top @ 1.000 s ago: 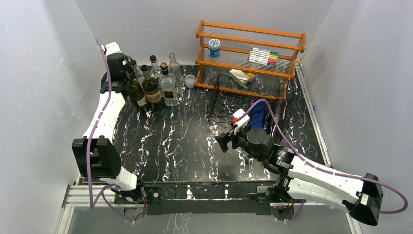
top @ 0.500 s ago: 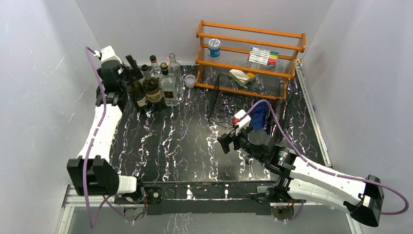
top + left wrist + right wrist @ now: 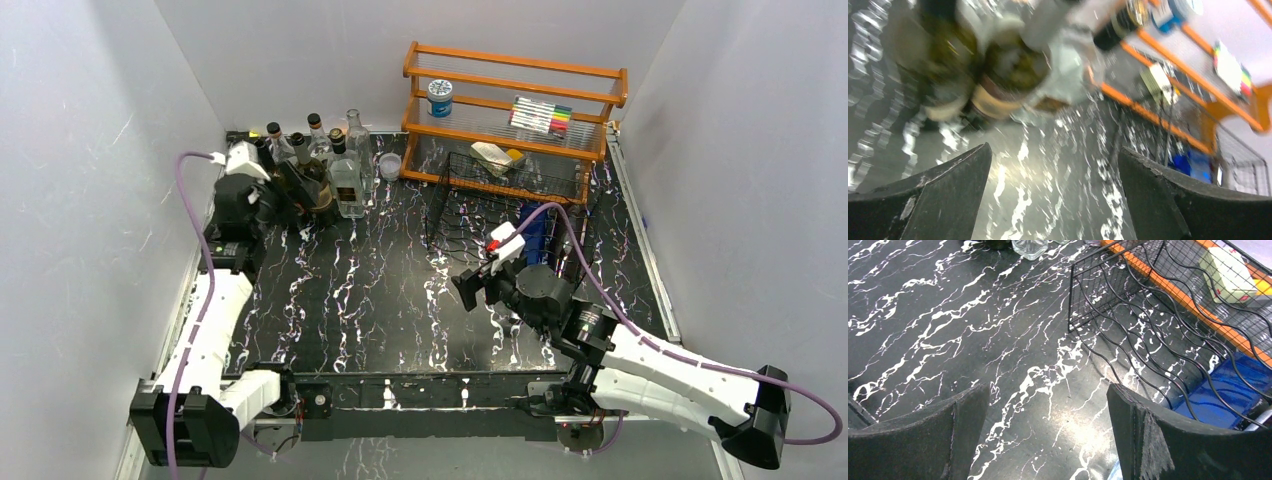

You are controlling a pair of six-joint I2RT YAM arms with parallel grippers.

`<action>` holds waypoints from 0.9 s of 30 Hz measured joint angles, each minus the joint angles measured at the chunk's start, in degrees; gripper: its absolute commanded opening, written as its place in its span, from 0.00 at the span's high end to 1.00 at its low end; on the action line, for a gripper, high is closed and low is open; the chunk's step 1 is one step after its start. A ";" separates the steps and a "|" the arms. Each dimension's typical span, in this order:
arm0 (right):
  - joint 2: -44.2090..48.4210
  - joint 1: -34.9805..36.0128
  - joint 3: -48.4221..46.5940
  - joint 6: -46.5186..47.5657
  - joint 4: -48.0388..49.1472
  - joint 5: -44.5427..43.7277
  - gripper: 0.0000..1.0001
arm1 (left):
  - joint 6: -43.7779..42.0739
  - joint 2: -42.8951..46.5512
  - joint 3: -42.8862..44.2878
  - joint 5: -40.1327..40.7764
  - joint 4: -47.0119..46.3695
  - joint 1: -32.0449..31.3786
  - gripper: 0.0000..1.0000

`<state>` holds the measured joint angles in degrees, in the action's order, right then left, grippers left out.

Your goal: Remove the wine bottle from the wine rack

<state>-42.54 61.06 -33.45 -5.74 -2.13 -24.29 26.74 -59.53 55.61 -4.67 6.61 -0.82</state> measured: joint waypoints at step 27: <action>8.70 -0.02 -8.68 4.17 -1.99 -8.76 0.02 | 16.96 -33.29 -12.66 3.78 -35.21 -59.01 0.02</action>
<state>-33.85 61.04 -42.13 -1.56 -4.12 -33.06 43.70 -92.82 42.96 -0.89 -28.60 -59.83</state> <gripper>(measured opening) 0.981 0.981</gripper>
